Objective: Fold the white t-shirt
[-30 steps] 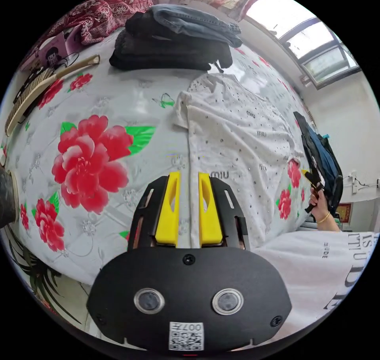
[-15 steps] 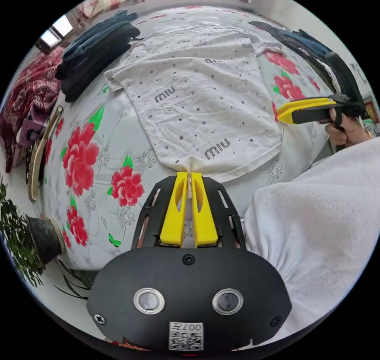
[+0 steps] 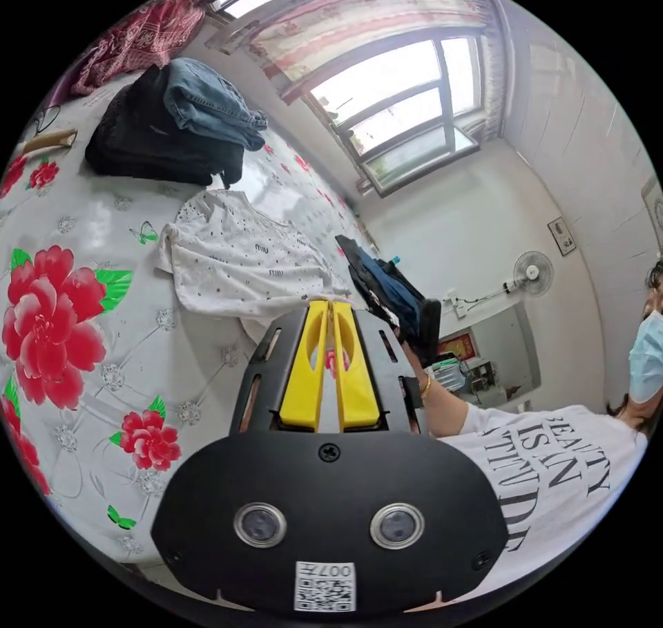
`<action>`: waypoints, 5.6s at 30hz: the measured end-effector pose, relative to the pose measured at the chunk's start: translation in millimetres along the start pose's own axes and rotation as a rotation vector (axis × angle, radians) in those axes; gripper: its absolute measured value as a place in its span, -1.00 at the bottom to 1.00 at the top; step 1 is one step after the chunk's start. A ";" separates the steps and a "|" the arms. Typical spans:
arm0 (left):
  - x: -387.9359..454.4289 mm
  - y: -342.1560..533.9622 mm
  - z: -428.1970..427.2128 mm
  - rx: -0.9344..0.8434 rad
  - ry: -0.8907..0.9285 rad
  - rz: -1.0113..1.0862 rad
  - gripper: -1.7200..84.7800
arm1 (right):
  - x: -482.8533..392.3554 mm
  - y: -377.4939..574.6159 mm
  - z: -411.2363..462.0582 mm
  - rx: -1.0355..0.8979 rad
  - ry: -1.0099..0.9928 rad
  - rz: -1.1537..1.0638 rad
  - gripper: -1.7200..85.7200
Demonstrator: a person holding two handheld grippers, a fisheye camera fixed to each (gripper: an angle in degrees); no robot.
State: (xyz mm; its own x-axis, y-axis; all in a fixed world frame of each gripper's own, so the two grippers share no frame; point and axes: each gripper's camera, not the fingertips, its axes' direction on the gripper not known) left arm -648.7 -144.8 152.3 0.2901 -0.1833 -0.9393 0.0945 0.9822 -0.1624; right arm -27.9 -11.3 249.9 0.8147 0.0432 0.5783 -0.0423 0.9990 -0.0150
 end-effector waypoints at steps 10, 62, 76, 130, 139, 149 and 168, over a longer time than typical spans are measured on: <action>1.5 -39.6 -11.1 0.028 0.085 -0.038 -0.98 | 10.3 86.7 75.4 -0.141 0.086 0.240 -0.61; 15.5 101.5 -65.6 -0.219 -0.301 -0.219 -0.98 | -71.8 236.0 -127.7 -0.043 0.515 0.127 -0.96; 145.1 -117.4 -105.0 0.186 -0.230 0.066 -0.98 | -106.1 -45.4 -248.0 0.382 0.483 -0.168 -0.96; -48.1 172.2 18.3 -0.206 -0.872 -0.328 -0.89 | 46.2 60.5 -76.9 -0.298 0.396 0.216 -0.87; -37.6 174.9 21.9 -0.310 -0.927 -0.277 -0.96 | 44.8 77.4 -104.1 -0.443 0.223 0.144 -0.96; -17.4 140.1 36.4 -0.133 -0.789 -0.179 -0.86 | 105.8 12.1 -147.3 -0.016 0.077 0.351 -0.87; -73.8 82.6 198.8 -0.430 -0.753 -0.076 -0.98 | -51.2 -93.6 45.5 -0.412 0.292 -0.397 -0.87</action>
State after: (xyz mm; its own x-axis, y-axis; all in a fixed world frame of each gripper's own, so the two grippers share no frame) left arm -473.0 -58.4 268.3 0.8649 -0.0787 -0.4957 -0.1841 0.8690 -0.4593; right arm -92.0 -107.5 258.8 0.8492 -0.3875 0.3589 0.4733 0.8598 -0.1917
